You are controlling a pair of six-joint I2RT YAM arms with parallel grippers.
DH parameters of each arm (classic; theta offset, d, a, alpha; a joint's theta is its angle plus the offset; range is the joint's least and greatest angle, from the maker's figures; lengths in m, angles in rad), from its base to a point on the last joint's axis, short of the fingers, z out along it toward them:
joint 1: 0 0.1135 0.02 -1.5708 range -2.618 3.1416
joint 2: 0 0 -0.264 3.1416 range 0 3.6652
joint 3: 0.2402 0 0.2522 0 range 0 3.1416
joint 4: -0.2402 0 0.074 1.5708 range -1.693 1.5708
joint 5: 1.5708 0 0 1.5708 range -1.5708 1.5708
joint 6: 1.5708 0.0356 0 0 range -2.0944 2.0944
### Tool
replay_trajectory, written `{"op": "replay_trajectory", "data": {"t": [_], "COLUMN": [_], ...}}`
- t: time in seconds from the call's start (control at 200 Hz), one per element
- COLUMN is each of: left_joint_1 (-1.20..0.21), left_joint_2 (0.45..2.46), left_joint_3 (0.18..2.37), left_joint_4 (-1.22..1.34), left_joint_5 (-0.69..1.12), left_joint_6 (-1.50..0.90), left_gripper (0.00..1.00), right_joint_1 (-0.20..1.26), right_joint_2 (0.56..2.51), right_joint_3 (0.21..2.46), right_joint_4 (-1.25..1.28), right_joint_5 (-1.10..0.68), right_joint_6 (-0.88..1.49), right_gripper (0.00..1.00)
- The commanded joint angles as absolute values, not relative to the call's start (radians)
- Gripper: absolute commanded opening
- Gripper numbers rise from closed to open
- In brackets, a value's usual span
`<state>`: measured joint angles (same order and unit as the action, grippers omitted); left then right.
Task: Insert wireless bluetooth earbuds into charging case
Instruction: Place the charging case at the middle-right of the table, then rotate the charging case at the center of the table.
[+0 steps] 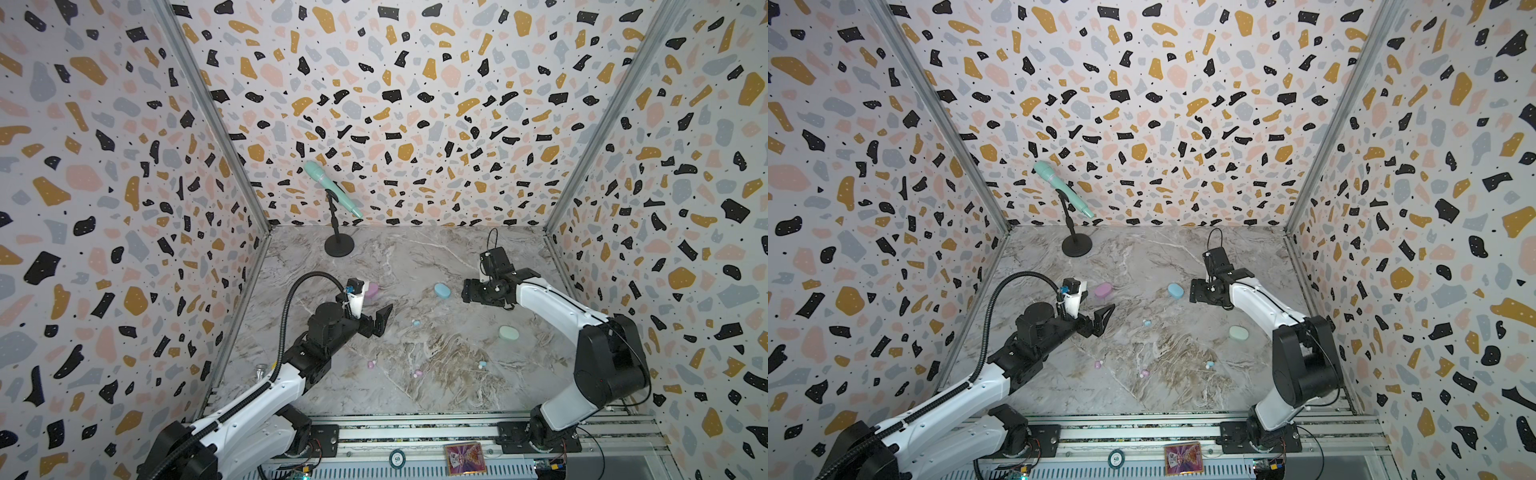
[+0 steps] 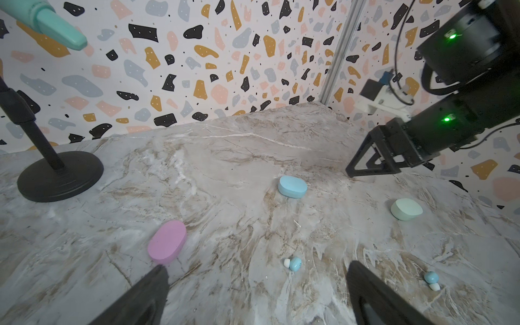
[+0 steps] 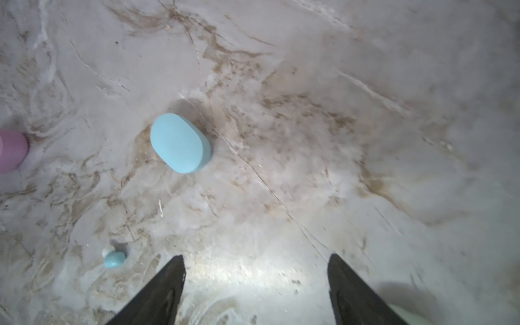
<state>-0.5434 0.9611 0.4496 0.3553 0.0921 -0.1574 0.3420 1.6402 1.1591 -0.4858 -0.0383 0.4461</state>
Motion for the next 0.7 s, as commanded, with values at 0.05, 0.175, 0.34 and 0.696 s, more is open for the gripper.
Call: {"op": "replay_trajectory", "data": {"t": [0.05, 0.175, 0.34, 0.696], "left_joint_1": [-0.532, -0.529, -0.523, -0.515], "left_joint_2": [0.965, 0.964, 0.966, 0.976], "left_joint_3": [0.448, 0.446, 0.449, 0.454], "left_joint_4": [0.417, 0.413, 0.408, 0.411], "left_joint_5": [0.101, 0.100, 0.100, 0.109], "left_joint_6": [-0.166, -0.164, -0.158, -0.159], "left_gripper": [1.00, 1.00, 1.00, 1.00], "right_joint_1": [0.364, 0.386, 0.401, 0.456], "right_joint_2": [1.778, 1.908, 2.051, 2.182], "right_joint_3": [1.311, 1.452, 1.601, 1.767], "right_joint_4": [-0.434, -0.450, -0.497, -0.623], "right_joint_5": [-0.105, -0.127, -0.185, -0.254], "right_joint_6": [0.415, 0.360, 0.296, 0.190], "right_gripper": [0.78, 0.78, 0.78, 0.78]}}
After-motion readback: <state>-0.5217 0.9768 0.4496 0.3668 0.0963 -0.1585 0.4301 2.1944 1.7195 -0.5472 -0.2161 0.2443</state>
